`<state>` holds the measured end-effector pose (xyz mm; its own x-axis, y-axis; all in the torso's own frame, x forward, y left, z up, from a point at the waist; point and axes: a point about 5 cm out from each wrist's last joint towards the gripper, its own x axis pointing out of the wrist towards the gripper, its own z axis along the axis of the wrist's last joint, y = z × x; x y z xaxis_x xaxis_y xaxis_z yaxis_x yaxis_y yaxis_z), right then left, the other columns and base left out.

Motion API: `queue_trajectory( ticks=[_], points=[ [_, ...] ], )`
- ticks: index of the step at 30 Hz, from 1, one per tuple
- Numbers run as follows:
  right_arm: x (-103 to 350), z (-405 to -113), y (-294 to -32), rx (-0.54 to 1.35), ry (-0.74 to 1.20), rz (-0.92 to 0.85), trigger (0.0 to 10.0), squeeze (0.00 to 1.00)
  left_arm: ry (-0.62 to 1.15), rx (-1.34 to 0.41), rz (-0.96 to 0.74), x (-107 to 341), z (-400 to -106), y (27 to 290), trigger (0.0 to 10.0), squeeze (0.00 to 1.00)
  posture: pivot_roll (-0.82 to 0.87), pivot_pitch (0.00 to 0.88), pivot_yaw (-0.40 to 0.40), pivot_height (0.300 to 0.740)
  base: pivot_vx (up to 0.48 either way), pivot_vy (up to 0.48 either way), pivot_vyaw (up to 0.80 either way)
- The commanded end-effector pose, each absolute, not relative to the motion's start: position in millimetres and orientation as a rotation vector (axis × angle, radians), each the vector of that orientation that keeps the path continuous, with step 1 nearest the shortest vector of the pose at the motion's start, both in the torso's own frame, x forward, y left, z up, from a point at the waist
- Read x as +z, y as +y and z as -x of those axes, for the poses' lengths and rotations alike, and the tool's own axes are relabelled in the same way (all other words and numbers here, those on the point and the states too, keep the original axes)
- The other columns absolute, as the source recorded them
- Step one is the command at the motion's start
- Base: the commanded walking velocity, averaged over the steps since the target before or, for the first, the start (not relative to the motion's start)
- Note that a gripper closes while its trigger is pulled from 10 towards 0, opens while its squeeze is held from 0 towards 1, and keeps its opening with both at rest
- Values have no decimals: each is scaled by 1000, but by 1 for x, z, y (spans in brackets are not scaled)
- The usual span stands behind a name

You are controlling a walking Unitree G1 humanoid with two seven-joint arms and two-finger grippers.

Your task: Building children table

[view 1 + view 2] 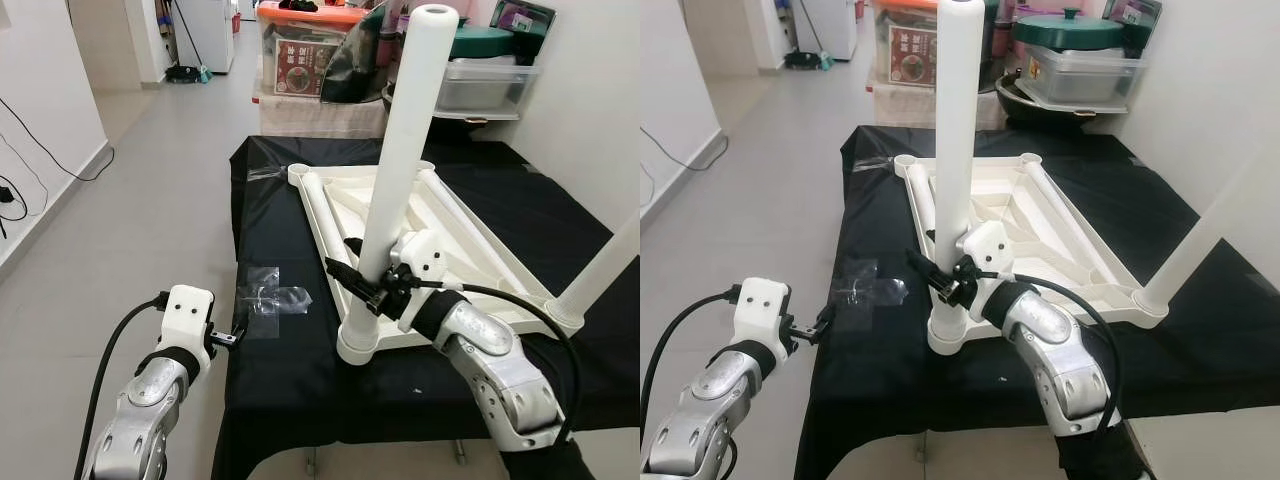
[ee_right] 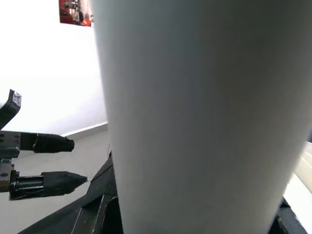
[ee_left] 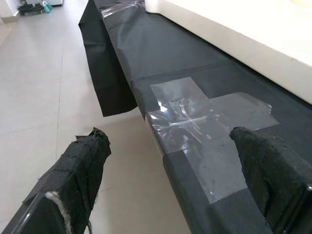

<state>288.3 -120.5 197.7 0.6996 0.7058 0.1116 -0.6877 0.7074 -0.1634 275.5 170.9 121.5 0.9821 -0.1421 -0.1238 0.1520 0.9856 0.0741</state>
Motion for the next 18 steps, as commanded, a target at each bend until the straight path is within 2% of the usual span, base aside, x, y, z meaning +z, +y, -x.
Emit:
queue_trajectory(
  ticks=[1, 14, 18],
  points=[
    [180, -285, -116, 784, -86, 98, 10000, 0, 125, -143, -93, 119, -277, 172, 10000, 0, 48, 0, -73, 740, 0, 0, 0],
    [167, -281, -113, 746, -9, 18, 10000, 0, 132, -116, -97, 117, -279, 177, 10000, 0, 46, 0, -77, 740, 0, 0, 0],
    [168, -276, -106, 798, -30, 58, 10000, 0, 130, -99, -96, 116, -279, 179, 10000, 0, 47, 0, -80, 740, 0, 0, 0]
  ],
)
